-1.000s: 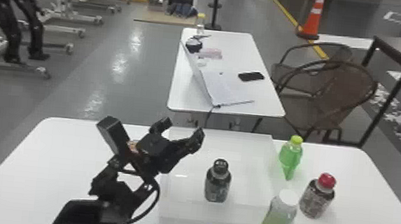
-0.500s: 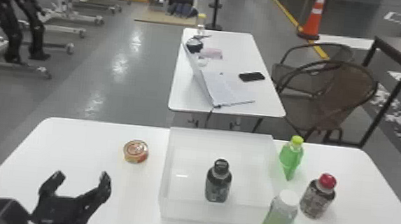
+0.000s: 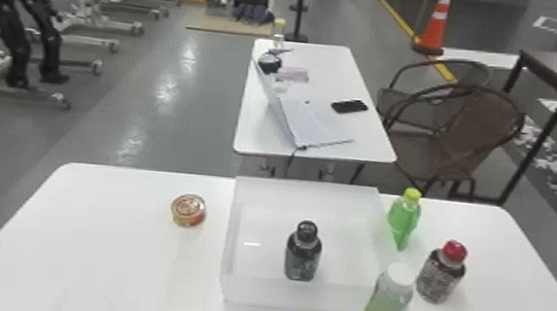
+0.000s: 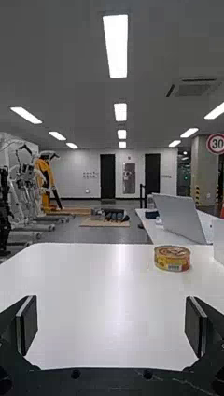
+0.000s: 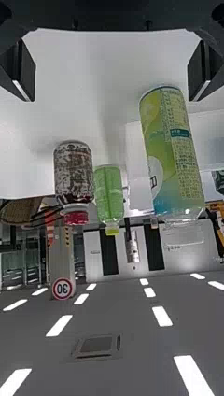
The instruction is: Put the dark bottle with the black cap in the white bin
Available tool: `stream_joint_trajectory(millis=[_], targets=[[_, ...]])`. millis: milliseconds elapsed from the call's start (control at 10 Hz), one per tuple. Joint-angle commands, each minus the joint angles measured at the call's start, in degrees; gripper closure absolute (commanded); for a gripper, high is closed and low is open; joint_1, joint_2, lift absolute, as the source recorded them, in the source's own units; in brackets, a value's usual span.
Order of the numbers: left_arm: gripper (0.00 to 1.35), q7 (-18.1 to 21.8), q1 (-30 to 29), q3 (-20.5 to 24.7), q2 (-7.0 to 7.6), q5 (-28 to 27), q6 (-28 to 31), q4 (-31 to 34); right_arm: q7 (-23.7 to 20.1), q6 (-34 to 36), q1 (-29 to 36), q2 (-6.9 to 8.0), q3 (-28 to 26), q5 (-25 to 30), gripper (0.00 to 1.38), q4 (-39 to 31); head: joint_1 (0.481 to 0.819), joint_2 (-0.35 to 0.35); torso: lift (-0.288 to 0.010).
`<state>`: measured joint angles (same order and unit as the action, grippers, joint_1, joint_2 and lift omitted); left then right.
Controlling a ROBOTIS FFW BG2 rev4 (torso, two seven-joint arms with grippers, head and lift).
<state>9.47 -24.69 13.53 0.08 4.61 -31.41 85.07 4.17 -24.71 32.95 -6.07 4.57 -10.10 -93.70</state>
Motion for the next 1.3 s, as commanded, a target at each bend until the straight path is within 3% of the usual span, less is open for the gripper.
stream_joint_trajectory(millis=[0, 1200], targets=[[0.12, -0.24, -0.27, 0.53, -0.23, -0.48, -1.2, -1.4, 0.05, 0.1, 0.1, 0.0, 0.0, 0.0, 0.08, -0.08, 0.549, 0.0, -0.1], [0.11, -0.24, 0.0, -0.61, -0.23, 2.33, -2.08, -3.16, 0.4, 0.1, 0.54, 0.0, 0.0, 0.17, 0.08, -0.43, 0.549, 0.0, -0.1]])
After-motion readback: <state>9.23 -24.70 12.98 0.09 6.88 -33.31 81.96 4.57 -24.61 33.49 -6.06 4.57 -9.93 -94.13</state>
